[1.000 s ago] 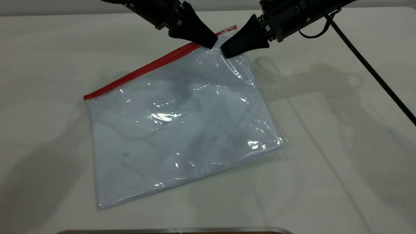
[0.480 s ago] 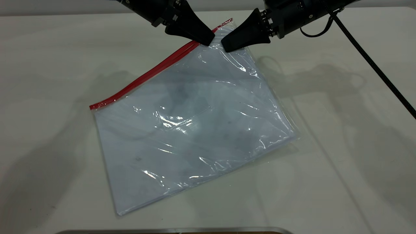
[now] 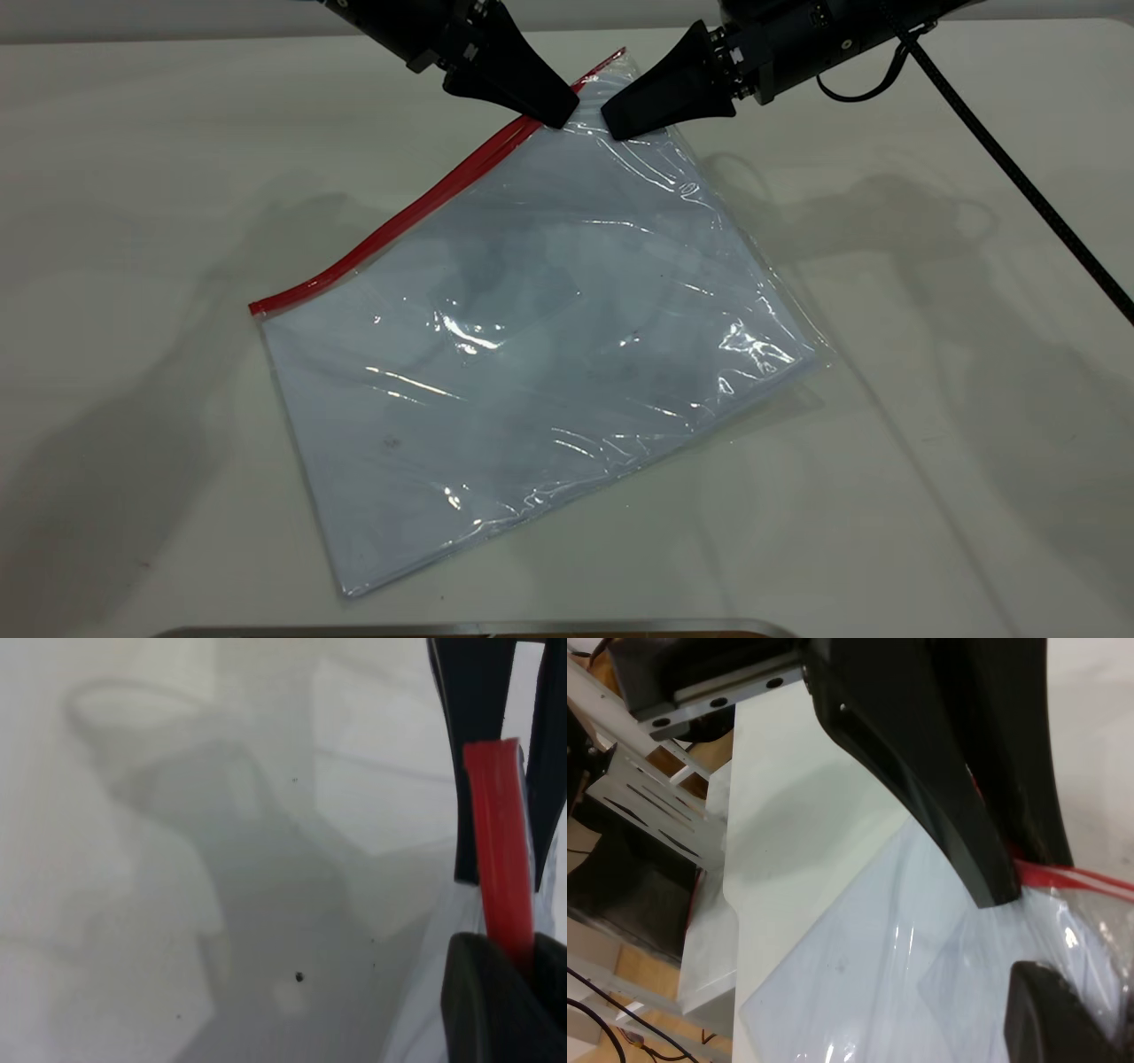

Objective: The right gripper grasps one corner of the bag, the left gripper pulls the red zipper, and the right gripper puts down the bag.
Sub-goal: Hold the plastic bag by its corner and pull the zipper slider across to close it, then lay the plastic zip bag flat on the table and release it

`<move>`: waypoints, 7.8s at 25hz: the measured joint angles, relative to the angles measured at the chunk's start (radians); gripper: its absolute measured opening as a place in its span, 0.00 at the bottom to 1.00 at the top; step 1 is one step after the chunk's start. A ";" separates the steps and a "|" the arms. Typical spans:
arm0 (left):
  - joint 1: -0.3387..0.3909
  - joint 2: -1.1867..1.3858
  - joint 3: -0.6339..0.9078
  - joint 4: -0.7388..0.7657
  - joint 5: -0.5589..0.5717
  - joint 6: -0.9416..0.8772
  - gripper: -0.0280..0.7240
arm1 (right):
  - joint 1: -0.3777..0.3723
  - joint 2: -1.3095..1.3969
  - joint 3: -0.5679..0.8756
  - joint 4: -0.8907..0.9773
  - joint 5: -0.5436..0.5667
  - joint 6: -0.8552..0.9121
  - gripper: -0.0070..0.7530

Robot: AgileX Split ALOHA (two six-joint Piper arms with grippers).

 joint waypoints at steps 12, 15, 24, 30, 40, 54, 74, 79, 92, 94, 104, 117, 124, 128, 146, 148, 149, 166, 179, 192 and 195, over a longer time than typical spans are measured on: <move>0.003 0.000 -0.001 0.026 -0.001 -0.024 0.15 | 0.000 0.004 0.000 0.008 0.001 0.000 0.05; 0.023 0.000 0.001 0.143 0.000 -0.025 0.17 | -0.024 0.004 0.000 -0.020 -0.022 0.002 0.05; 0.055 0.013 0.010 0.194 -0.010 -0.025 0.48 | -0.069 0.004 0.000 -0.040 -0.060 0.007 0.05; 0.055 0.013 0.010 0.066 -0.088 -0.007 0.55 | -0.069 0.004 0.000 -0.040 -0.060 -0.012 0.05; 0.055 0.013 0.010 -0.107 -0.086 0.089 0.55 | -0.018 0.004 0.000 -0.075 -0.060 -0.090 0.05; 0.027 0.021 0.010 -0.110 -0.015 0.088 0.55 | 0.022 0.004 0.000 -0.078 -0.058 -0.098 0.05; 0.027 0.060 0.010 -0.160 0.006 0.105 0.37 | 0.022 0.004 -0.010 -0.081 -0.057 -0.098 0.05; 0.027 0.060 0.010 -0.161 0.008 0.105 0.34 | 0.022 0.004 -0.015 -0.081 -0.057 -0.098 0.05; 0.027 0.061 0.010 -0.165 0.015 0.106 0.33 | 0.022 0.004 -0.016 -0.081 -0.057 -0.098 0.05; 0.027 0.061 0.010 -0.165 0.015 0.106 0.29 | 0.022 0.004 -0.016 -0.081 -0.057 -0.098 0.05; 0.027 0.062 0.010 -0.165 0.015 0.106 0.18 | 0.022 0.004 -0.016 -0.081 -0.057 -0.098 0.05; 0.027 0.062 0.010 -0.115 0.021 0.093 0.11 | 0.022 0.004 -0.016 -0.080 -0.057 -0.086 0.05; 0.023 0.062 0.009 -0.065 -0.002 0.073 0.11 | -0.013 0.005 -0.016 -0.078 -0.040 -0.055 0.05; 0.023 0.062 0.009 -0.036 -0.019 0.062 0.11 | -0.046 0.005 -0.016 -0.071 -0.032 -0.052 0.05; 0.088 0.062 0.009 0.378 0.032 -0.226 0.11 | -0.101 0.005 -0.016 -0.042 -0.023 -0.027 0.05; 0.091 0.062 0.009 0.417 0.039 -0.257 0.11 | -0.101 0.005 -0.016 -0.043 -0.023 -0.027 0.05; 0.091 0.062 0.009 0.433 0.042 -0.271 0.11 | -0.102 0.005 -0.016 -0.043 -0.023 -0.027 0.05; 0.099 0.062 0.009 0.724 0.113 -0.424 0.11 | -0.105 0.005 -0.016 -0.042 -0.026 -0.027 0.05; 0.100 0.062 0.009 0.636 0.092 -0.440 0.32 | -0.111 0.005 -0.017 -0.046 -0.047 -0.004 0.27; 0.100 -0.051 -0.096 0.645 0.133 -0.659 0.83 | -0.124 -0.155 -0.018 -0.203 -0.231 0.193 0.86; 0.100 -0.138 -0.186 0.723 0.242 -0.793 0.82 | -0.143 -0.300 -0.018 -0.265 -0.230 0.250 0.83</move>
